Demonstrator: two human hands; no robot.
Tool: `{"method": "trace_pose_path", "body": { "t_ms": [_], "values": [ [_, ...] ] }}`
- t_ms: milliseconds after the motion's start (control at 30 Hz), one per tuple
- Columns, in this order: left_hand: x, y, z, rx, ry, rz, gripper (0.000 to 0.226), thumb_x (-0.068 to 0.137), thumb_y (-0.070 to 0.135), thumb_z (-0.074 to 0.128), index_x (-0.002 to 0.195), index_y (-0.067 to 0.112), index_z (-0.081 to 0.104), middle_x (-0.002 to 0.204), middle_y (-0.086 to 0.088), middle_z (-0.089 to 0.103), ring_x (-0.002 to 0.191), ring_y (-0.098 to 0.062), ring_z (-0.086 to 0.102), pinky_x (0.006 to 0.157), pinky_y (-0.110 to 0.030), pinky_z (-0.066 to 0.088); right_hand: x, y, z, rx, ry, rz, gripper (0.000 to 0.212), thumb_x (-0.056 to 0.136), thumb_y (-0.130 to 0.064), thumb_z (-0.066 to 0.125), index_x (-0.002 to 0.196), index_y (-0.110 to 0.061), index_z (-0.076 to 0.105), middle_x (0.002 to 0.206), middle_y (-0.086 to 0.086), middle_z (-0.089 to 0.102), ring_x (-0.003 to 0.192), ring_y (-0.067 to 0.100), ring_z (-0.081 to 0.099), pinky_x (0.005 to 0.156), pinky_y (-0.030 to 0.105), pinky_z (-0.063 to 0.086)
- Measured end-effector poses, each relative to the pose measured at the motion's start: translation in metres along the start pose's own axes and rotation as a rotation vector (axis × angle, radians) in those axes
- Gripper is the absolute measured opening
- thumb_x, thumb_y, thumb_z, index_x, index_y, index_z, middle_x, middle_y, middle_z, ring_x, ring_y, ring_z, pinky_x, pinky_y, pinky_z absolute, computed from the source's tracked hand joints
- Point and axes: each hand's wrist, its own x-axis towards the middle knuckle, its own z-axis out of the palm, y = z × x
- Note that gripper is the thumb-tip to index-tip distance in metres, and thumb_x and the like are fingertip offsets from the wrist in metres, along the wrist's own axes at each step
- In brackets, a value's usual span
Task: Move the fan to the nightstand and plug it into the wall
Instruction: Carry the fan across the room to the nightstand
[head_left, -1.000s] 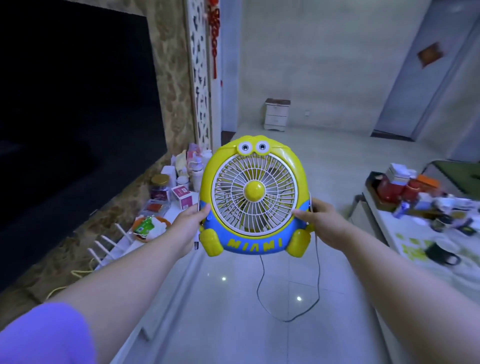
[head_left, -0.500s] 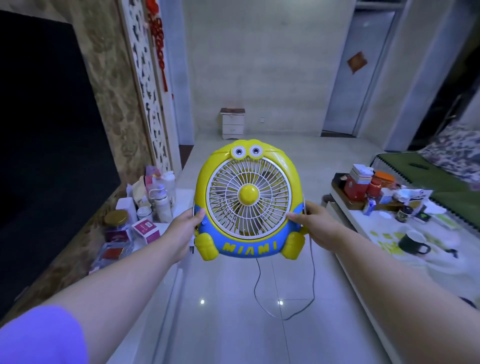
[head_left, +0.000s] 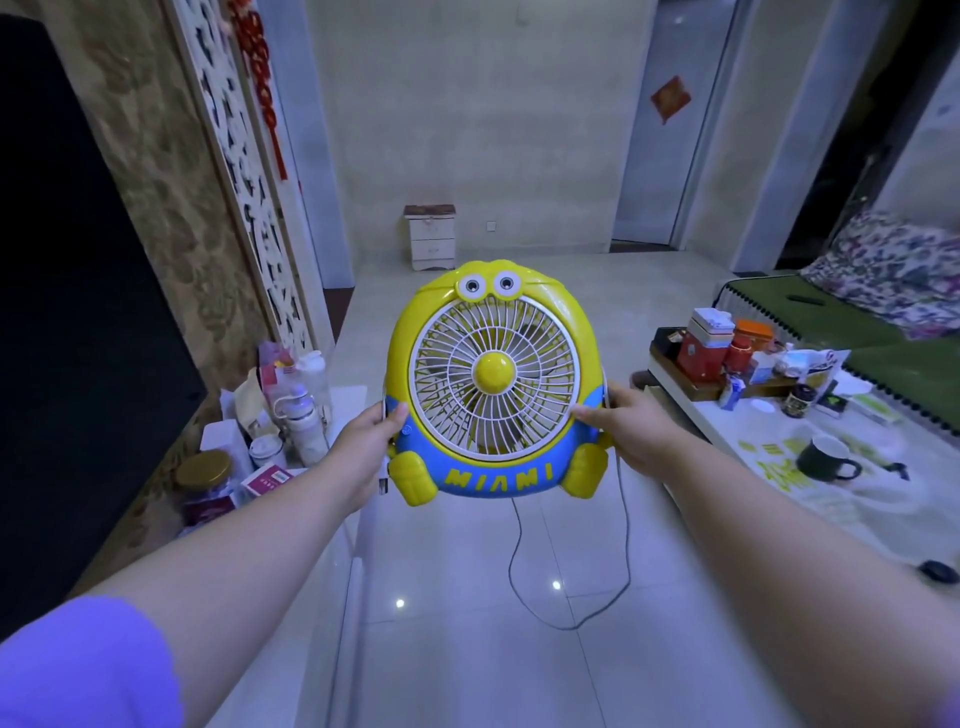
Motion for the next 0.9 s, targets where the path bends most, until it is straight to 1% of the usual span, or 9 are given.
{"method": "trace_pose_path", "body": {
  "t_ms": [133,233,333,433,567,633,767,833,900],
  "values": [
    [0.025,-0.001,0.0,0.052,0.024,-0.026,0.02,0.092,0.03,0.049,0.105,0.022,0.063,0.117,-0.01,0.066,0.107,-0.029,0.063,0.098,-0.051,0.047,0.023,-0.002,-0.006,-0.007,-0.011,0.015,0.031,0.086,-0.006,0.057,0.117,-0.007,0.053,0.107,0.009,0.066,0.094,0.021,0.065,0.067,0.025,0.058],
    [0.05,-0.001,0.006,0.049,0.04,-0.039,0.017,0.092,0.03,0.05,0.1,0.024,0.064,0.116,-0.009,0.067,0.107,-0.029,0.063,0.099,-0.051,0.047,0.052,-0.002,-0.016,-0.019,-0.031,0.025,0.031,0.087,-0.007,0.057,0.117,-0.006,0.054,0.11,0.012,0.065,0.098,0.025,0.065,0.073,0.03,0.057],
    [0.077,0.002,0.017,0.04,0.039,-0.035,0.019,0.092,0.029,0.049,0.103,0.022,0.063,0.117,-0.009,0.066,0.108,-0.028,0.062,0.099,-0.05,0.047,0.083,-0.004,-0.027,-0.033,-0.045,0.013,0.029,0.086,-0.008,0.057,0.116,-0.007,0.055,0.114,0.014,0.065,0.104,0.029,0.063,0.079,0.035,0.055],
    [0.109,0.008,0.028,0.045,0.056,-0.029,0.02,0.092,0.029,0.049,0.104,0.022,0.063,0.118,-0.009,0.066,0.108,-0.029,0.062,0.1,-0.051,0.046,0.116,-0.011,-0.041,-0.047,-0.066,0.003,0.026,0.086,-0.009,0.058,0.112,-0.011,0.057,0.113,0.011,0.066,0.103,0.026,0.064,0.077,0.033,0.056],
    [0.152,0.021,0.048,0.052,0.075,-0.023,0.028,0.092,0.03,0.05,0.115,0.018,0.061,0.119,-0.01,0.066,0.11,-0.029,0.062,0.1,-0.051,0.046,0.163,-0.023,-0.064,-0.055,-0.078,-0.006,0.021,0.086,-0.009,0.058,0.106,-0.015,0.059,0.112,0.011,0.066,0.1,0.025,0.065,0.078,0.033,0.057],
    [0.172,0.028,0.061,0.044,0.079,-0.006,0.03,0.092,0.028,0.049,0.118,0.015,0.059,0.117,-0.01,0.066,0.107,-0.028,0.063,0.094,-0.045,0.05,0.186,-0.03,-0.075,-0.06,-0.082,-0.016,0.017,0.086,-0.009,0.057,0.102,-0.017,0.059,0.109,0.01,0.067,0.097,0.024,0.065,0.077,0.032,0.056],
    [0.203,0.036,0.083,0.018,0.089,0.029,0.025,0.093,0.026,0.047,0.113,0.016,0.059,0.104,-0.004,0.068,0.092,-0.018,0.065,0.066,-0.027,0.057,0.224,-0.039,-0.094,-0.047,-0.088,-0.02,0.016,0.086,-0.007,0.057,0.096,-0.019,0.059,0.101,0.005,0.067,0.091,0.019,0.065,0.071,0.027,0.057],
    [0.22,0.035,0.089,0.013,0.119,0.025,0.021,0.093,0.029,0.049,0.106,0.02,0.062,0.102,-0.002,0.071,0.087,-0.018,0.066,0.073,-0.03,0.054,0.243,-0.04,-0.104,-0.056,-0.101,-0.013,0.017,0.086,-0.007,0.058,0.1,-0.016,0.059,0.103,0.007,0.067,0.093,0.021,0.065,0.074,0.029,0.055],
    [0.234,0.032,0.094,0.006,0.144,0.014,0.019,0.091,0.033,0.051,0.101,0.024,0.065,0.099,-0.002,0.075,0.086,-0.022,0.067,0.085,-0.042,0.046,0.261,-0.04,-0.114,-0.065,-0.106,-0.007,0.024,0.085,-0.008,0.059,0.109,-0.011,0.057,0.108,0.01,0.066,0.096,0.023,0.065,0.076,0.031,0.054]
  ]
}}
